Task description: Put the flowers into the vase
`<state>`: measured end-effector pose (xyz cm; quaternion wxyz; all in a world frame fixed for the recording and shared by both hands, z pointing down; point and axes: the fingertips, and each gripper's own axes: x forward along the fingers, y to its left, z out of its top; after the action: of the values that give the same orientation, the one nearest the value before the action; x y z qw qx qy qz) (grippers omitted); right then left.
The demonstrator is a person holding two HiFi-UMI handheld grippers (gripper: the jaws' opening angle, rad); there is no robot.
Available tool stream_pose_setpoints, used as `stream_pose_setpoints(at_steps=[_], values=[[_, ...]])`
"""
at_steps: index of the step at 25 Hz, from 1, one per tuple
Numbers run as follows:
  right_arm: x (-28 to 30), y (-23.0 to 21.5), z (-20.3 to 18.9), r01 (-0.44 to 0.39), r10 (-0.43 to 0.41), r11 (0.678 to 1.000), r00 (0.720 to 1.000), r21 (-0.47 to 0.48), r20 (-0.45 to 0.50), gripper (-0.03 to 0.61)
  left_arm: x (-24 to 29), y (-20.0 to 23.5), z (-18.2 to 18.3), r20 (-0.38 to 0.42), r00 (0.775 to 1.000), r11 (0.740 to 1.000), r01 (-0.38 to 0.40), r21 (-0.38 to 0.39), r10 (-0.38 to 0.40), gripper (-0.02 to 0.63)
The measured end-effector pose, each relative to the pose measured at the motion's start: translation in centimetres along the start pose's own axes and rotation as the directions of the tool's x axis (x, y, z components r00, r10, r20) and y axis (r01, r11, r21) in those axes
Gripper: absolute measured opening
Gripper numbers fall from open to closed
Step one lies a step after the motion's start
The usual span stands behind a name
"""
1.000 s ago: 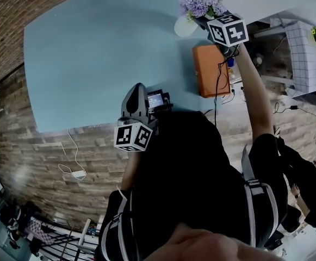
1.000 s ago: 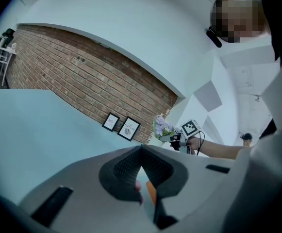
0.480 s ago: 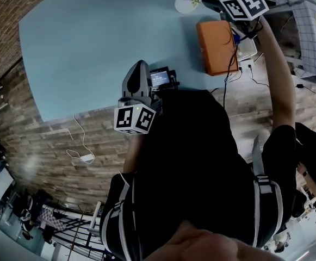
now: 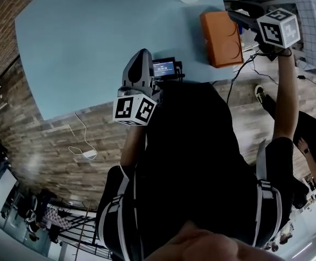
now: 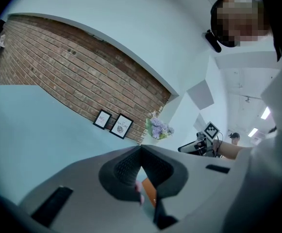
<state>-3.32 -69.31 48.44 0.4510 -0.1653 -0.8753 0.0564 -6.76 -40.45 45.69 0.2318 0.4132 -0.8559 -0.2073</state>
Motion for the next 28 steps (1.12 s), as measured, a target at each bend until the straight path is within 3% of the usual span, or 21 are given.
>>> stream_pose_setpoints(at_steps=[2, 3, 4, 5, 7, 8, 10, 12, 15, 20, 24, 28], values=[[-1.2, 1.8, 0.7, -0.005, -0.007, 0.998, 0.985, 0.065, 0.175, 0.224, 0.3, -0.2, 0.0, -0.013, 1.000, 1.000, 0.018, 0.004, -0.018, 0.029], [-2.3, 2.6, 1.1, 0.003, -0.032, 0.995, 0.955, 0.099, 0.296, 0.224, 0.6, -0.5, -0.1, -0.022, 0.999, 0.999, 0.032, 0.002, -0.032, 0.029], [-3.8, 3.5, 1.5, 0.015, -0.072, 0.991, 0.901, 0.134, 0.428, 0.224, 1.1, -0.9, -0.3, -0.032, 0.998, 0.999, 0.052, -0.002, -0.052, 0.029], [-5.2, 4.5, 1.7, 0.031, -0.123, 0.984, 0.829, 0.174, 0.545, 0.224, 1.6, -1.2, -0.6, -0.044, 0.996, 0.997, 0.073, -0.008, -0.073, 0.029], [-7.3, 6.5, 0.7, 0.063, -0.237, 0.960, 0.700, 0.272, 0.673, 0.212, 2.6, -2.0, -1.2, -0.071, 0.991, 0.994, 0.111, -0.011, -0.111, 0.029], [-7.9, 7.5, -0.2, 0.082, -0.289, 0.945, 0.661, 0.316, 0.692, 0.168, 3.0, -2.4, -1.5, -0.086, 0.988, 0.992, 0.129, -0.007, -0.129, 0.029], [-8.6, 9.6, -2.1, 0.120, -0.361, 0.921, 0.617, 0.369, 0.699, 0.065, 4.0, -3.5, -2.3, -0.110, 0.980, 0.986, 0.168, 0.011, -0.166, 0.029], [-9.0, 12.1, -3.6, 0.152, -0.378, 0.919, 0.600, 0.364, 0.705, 0.020, 4.4, -4.6, -2.9, -0.123, 0.974, 0.980, 0.195, 0.029, -0.190, 0.029], [-9.3, 15.7, -5.8, 0.169, -0.334, 0.941, 0.606, 0.293, 0.722, 0.018, 3.2, -5.7, -3.7, -0.125, 0.975, 0.980, 0.192, 0.046, -0.185, 0.029], [-11.1, 18.3, -9.5, 0.045, -0.230, 0.966, 0.599, 0.254, 0.767, 0.018, 0.2, -9.7, -6.6, -0.137, 0.976, 0.979, 0.180, 0.095, -0.167, 0.029], [-14.1, 19.2, -15.1, -0.009, -0.199, 0.968, 0.581, 0.250, 0.789, 0.018, -3.6, -14.3, -10.0, -0.119, 0.983, 0.978, 0.154, 0.144, -0.138, 0.029], [-17.0, 21.4, -22.3, -0.070, -0.140, 0.972, 0.592, 0.224, 0.794, 0.018, -9.9, -19.0, -14.9, -0.089, 0.994, 0.991, 0.076, 0.109, -0.066, 0.029]])
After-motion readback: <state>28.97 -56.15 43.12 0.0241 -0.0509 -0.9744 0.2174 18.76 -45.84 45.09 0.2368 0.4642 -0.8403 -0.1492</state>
